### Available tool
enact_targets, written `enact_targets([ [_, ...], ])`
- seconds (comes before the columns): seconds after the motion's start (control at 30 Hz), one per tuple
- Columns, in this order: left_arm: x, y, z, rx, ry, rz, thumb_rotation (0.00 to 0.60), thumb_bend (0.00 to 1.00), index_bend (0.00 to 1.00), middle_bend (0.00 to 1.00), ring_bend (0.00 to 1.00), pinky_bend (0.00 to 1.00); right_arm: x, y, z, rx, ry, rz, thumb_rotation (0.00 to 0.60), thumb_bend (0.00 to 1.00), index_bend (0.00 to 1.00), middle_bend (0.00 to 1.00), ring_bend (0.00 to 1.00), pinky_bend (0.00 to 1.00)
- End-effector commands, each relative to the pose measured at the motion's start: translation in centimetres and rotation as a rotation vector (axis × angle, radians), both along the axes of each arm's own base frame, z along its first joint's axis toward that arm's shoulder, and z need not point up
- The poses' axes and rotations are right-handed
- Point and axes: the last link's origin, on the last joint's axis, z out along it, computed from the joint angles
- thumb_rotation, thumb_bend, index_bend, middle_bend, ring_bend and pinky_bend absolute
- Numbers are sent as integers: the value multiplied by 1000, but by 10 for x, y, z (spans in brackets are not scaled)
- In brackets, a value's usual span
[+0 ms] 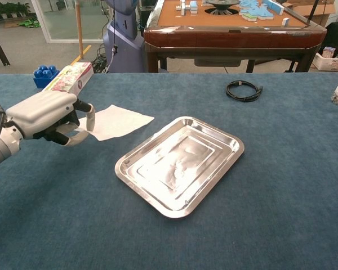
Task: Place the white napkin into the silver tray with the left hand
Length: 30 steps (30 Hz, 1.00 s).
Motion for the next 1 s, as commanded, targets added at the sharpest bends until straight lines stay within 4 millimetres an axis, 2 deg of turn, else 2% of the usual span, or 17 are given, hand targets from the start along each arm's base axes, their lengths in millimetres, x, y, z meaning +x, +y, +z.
enact_targets([
  [0.03, 10, 1, 6, -4, 13, 15, 600, 448, 607, 1000, 1000, 1000, 0, 0, 0, 0, -1, -1, 600, 485, 553, 489, 371, 453],
  [0.67, 57, -21, 3, -59, 6, 54, 600, 458, 624, 1000, 1000, 1000, 0, 0, 3, -7, -5, -2, 600, 485, 553, 490, 371, 453],
  [1.0, 72, -40, 4, -83, -10, 14, 600, 459, 631, 1000, 1000, 1000, -1, 0, 3, -7, -4, -3, 600, 485, 553, 490, 371, 453],
])
